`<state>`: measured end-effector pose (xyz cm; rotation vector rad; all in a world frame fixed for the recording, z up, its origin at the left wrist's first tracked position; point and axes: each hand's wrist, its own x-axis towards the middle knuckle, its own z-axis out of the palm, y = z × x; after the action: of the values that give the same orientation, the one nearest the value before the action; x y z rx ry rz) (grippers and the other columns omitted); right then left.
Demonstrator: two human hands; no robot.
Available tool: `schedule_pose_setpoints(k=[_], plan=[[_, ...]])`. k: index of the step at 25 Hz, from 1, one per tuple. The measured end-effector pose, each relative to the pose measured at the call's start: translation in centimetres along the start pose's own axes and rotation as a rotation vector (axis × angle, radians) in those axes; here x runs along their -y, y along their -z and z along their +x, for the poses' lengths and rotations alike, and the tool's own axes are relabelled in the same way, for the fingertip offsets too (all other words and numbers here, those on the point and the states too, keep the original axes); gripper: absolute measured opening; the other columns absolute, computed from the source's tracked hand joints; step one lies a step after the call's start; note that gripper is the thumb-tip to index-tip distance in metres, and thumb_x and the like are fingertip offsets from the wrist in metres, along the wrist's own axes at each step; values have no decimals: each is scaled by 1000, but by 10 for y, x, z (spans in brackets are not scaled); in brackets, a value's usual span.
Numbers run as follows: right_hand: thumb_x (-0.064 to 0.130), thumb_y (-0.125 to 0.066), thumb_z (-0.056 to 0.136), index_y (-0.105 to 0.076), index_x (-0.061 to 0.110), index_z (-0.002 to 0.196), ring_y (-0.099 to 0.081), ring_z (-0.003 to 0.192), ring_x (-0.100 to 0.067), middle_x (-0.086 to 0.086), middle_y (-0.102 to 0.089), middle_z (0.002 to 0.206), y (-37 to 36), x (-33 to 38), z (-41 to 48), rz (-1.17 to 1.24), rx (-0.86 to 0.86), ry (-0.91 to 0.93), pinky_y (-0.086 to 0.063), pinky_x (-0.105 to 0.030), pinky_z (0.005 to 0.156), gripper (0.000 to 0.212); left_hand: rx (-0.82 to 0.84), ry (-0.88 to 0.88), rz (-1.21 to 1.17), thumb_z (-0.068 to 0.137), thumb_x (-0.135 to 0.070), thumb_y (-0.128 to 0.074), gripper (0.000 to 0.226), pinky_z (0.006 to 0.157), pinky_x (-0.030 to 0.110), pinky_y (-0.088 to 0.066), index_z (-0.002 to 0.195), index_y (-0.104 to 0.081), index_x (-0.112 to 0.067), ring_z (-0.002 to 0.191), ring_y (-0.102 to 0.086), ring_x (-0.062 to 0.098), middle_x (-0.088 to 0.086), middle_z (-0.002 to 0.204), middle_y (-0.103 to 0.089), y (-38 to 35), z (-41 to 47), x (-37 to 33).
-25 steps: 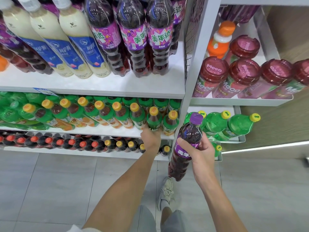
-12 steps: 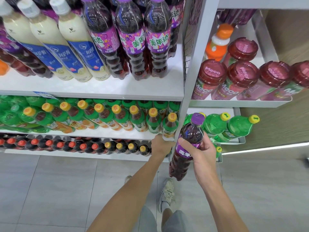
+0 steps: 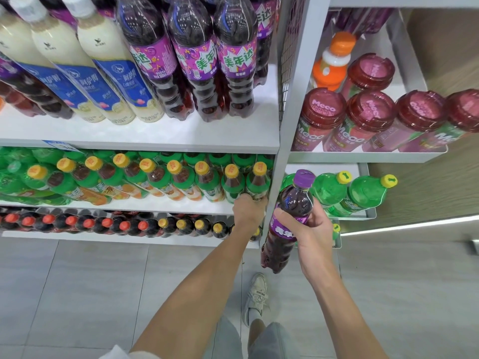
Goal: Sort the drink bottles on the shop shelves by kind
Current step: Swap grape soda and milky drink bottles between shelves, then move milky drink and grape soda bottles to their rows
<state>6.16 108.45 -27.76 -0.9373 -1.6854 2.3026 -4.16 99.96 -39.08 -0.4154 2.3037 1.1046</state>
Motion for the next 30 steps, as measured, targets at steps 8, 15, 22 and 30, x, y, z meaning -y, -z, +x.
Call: schedule_pose_setpoints(k=[8, 15, 22, 30], plan=[[-11, -79, 75, -68, 7, 122, -74, 81, -11, 0, -80, 94, -10, 2, -2, 8, 9, 1, -58, -21, 70, 51, 44, 17, 91, 98, -20, -63, 34, 88, 41, -48, 113, -67, 11, 112, -63, 44, 28, 118, -68, 9, -5, 3], [-8, -84, 72, -71, 14, 113, -74, 84, -12, -1, -80, 97, -27, 25, -10, 10, 63, 71, -57, -22, 72, 49, 118, -131, 84, 100, -32, -62, 42, 98, 38, -50, 132, -63, -4, 122, -61, 35, 17, 133, -66, 45, -27, 18], [3, -83, 75, -71, 12, 114, -73, 86, -19, -9, -77, 100, -40, 53, -37, -6, 166, 192, -58, -23, 71, 41, 42, -234, 193, 102, -35, -60, 54, 79, 27, -54, 150, -49, -12, 86, -71, 19, 8, 123, -73, 107, -69, 43], [4, -83, 77, -72, 14, 112, -72, 88, -20, -9, -78, 101, -69, 85, -60, -30, 277, 271, -59, -30, 76, 38, -148, -405, 146, 103, -42, -58, 56, 110, 34, -46, 151, -50, -16, 134, -55, 21, 3, 150, -56, 167, -118, 30]])
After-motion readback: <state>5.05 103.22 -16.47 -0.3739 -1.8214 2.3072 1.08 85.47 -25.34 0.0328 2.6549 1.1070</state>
